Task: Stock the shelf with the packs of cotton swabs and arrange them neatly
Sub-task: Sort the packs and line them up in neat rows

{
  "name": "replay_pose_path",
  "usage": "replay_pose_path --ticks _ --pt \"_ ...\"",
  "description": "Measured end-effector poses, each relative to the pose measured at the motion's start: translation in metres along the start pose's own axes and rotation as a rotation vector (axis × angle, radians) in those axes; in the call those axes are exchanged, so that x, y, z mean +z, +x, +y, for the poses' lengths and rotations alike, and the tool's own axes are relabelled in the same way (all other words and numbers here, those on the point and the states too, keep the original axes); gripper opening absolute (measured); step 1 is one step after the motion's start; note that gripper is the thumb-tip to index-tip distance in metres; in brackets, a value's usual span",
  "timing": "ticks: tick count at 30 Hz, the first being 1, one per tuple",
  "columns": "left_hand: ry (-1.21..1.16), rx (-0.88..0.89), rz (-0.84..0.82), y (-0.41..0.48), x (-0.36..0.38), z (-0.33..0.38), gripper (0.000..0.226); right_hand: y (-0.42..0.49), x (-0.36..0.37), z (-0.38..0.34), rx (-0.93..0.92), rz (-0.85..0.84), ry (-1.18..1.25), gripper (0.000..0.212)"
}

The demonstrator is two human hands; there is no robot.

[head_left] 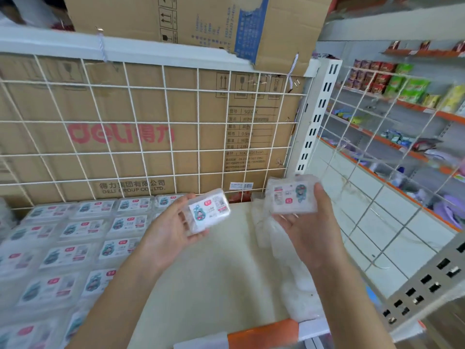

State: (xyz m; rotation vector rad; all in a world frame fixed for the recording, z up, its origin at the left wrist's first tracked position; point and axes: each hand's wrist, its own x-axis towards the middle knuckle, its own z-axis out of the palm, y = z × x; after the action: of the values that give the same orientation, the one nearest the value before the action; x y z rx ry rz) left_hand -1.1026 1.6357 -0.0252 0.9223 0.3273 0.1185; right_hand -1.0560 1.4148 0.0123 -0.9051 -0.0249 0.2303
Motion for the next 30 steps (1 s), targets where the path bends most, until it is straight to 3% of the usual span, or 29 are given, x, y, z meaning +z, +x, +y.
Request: replay_pose_path --ticks 4,8,12,17,22,26,30 --pt "-0.02 0.052 -0.054 -0.026 -0.029 0.011 0.03 -0.001 0.015 0.033 0.199 -0.057 0.141 0.053" --pt "-0.012 0.07 -0.07 -0.051 -0.058 0.027 0.037 -0.014 0.033 0.059 0.265 -0.155 0.163 0.093" --pt "0.001 0.079 -0.031 -0.072 -0.08 0.038 0.032 -0.031 0.048 0.084 0.221 -0.081 0.09 0.053" --pt "0.045 0.092 -0.04 -0.097 -0.106 0.045 0.031 -0.061 0.059 0.112 0.032 -0.124 -0.248 0.03" --pt "0.313 0.056 0.056 -0.114 -0.121 0.044 0.021 -0.09 0.079 0.122 -0.123 -0.391 -0.56 0.033" --pt "0.407 -0.037 0.017 -0.129 -0.117 0.046 0.037 -0.105 0.101 0.138 -0.175 -0.441 -0.592 0.028" --pt "0.468 0.022 -0.117 -0.144 -0.121 0.045 0.059 -0.112 0.111 0.155 -0.286 -0.385 -0.713 0.023"
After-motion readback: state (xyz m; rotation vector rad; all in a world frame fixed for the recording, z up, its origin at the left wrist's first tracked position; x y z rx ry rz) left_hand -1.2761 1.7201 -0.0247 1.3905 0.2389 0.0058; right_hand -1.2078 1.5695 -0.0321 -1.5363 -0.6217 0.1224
